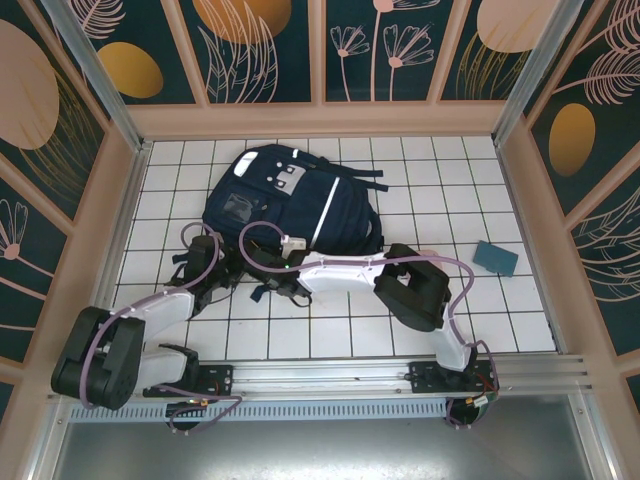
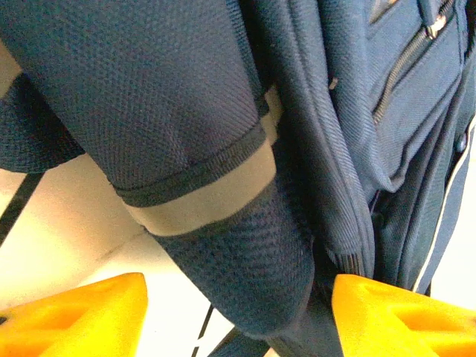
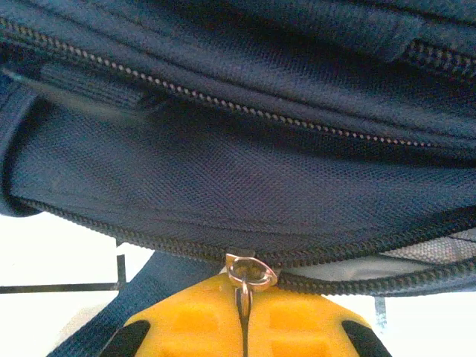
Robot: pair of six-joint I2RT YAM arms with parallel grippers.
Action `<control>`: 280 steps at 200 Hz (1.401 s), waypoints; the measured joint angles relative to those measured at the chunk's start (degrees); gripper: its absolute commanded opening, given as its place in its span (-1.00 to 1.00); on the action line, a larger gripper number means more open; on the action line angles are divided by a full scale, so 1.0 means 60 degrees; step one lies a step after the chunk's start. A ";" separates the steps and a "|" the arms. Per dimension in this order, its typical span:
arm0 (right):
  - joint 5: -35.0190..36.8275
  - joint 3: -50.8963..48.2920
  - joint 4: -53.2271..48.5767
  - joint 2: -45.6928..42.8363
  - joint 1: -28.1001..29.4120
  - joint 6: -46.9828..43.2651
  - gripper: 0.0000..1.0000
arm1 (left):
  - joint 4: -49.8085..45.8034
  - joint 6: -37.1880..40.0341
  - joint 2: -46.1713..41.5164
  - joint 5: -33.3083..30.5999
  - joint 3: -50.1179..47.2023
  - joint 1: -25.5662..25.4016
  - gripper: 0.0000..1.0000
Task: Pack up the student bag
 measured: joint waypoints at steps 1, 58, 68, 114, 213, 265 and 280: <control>-0.0018 -0.0022 0.0011 -0.0029 0.0000 -0.0036 -1.00 | 0.0044 -0.0047 0.0036 0.0007 0.0000 0.0000 0.14; -0.0463 -0.0470 0.0306 -0.0834 -0.0160 -0.0798 -1.00 | 0.1202 -0.0335 0.0914 0.0058 0.0004 0.0000 -0.65; -0.0495 -0.0648 0.0313 -0.0951 -0.0208 -0.0838 -1.00 | 0.1300 -0.0433 0.0951 0.0022 0.0004 0.0000 -0.80; -0.0627 -0.2127 0.0335 -0.2000 -0.0597 -0.1155 -1.00 | 0.1275 -0.0375 0.0900 -0.0331 0.0004 -0.0062 -1.00; -0.1005 -0.4189 0.0408 -0.4699 -0.3093 -0.3672 -1.00 | 0.0273 0.0233 0.0652 -0.0943 0.0623 -0.0157 -1.00; -0.2503 -0.4517 0.0838 -0.5085 -0.2488 -0.4947 -1.00 | -0.0109 0.0841 0.1049 -0.1443 0.1013 -0.0015 -1.00; -0.3075 -0.4626 0.1053 -0.5235 -0.2138 -0.5191 -1.00 | -0.0164 0.1180 0.1304 -0.1421 0.1257 0.0080 -1.00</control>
